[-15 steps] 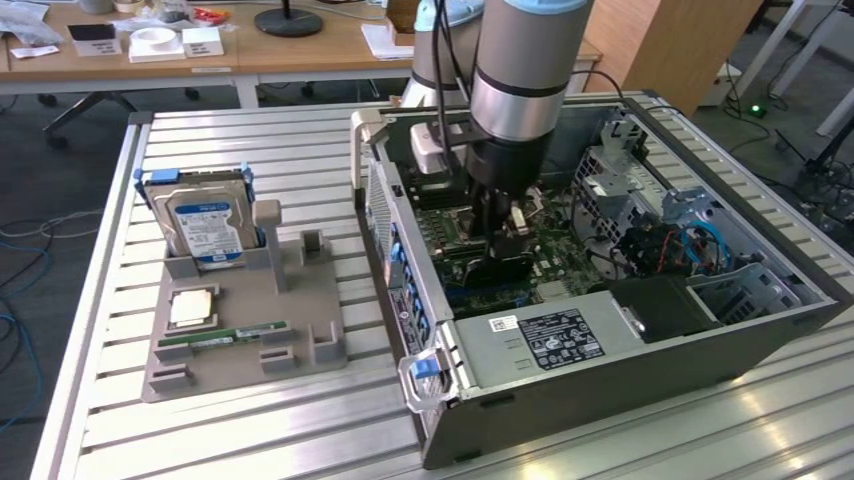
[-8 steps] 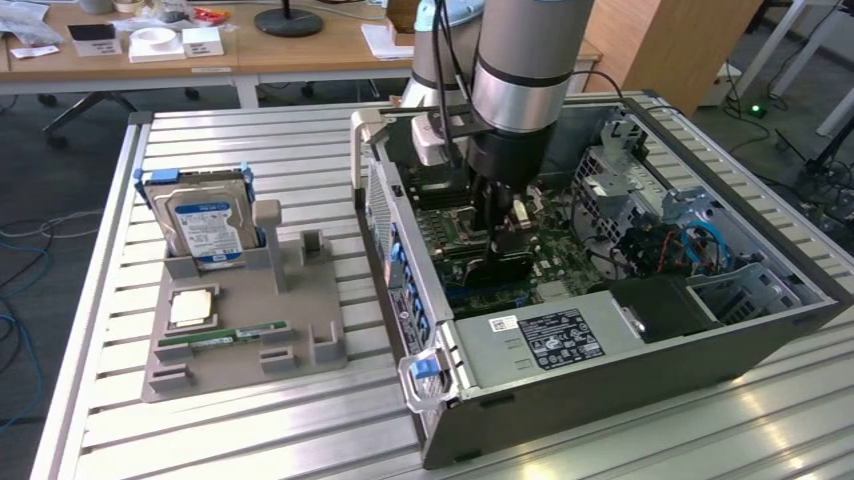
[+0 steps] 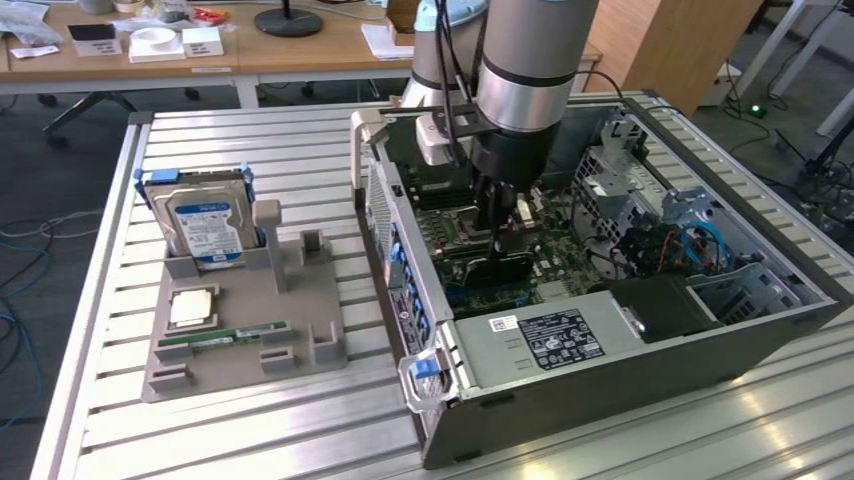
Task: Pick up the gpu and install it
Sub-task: 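Press down on the gpu until it lock into place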
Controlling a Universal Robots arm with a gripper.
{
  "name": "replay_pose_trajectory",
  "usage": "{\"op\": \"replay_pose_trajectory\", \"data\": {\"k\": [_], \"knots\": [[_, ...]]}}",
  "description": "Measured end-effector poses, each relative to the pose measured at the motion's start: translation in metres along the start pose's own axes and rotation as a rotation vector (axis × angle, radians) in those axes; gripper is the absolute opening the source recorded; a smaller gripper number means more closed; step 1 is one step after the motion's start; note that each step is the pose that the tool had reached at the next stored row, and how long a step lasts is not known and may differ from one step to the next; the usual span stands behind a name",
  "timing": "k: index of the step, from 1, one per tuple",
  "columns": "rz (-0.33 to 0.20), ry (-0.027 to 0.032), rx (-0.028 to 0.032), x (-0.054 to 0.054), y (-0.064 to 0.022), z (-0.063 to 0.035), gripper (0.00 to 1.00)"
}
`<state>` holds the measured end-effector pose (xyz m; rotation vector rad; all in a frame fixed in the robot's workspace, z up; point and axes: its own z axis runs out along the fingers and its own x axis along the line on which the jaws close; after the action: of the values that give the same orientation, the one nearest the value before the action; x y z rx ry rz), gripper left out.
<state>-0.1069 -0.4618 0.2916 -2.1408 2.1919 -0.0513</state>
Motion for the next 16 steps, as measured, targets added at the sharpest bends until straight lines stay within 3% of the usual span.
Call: {"op": "replay_pose_trajectory", "data": {"k": [11,16], "knots": [[0.000,0.0000,0.0001,0.0000,0.0000,0.0000,0.50],[0.000,0.0000,0.0001,0.0000,0.0000,0.0000,0.25]]}}
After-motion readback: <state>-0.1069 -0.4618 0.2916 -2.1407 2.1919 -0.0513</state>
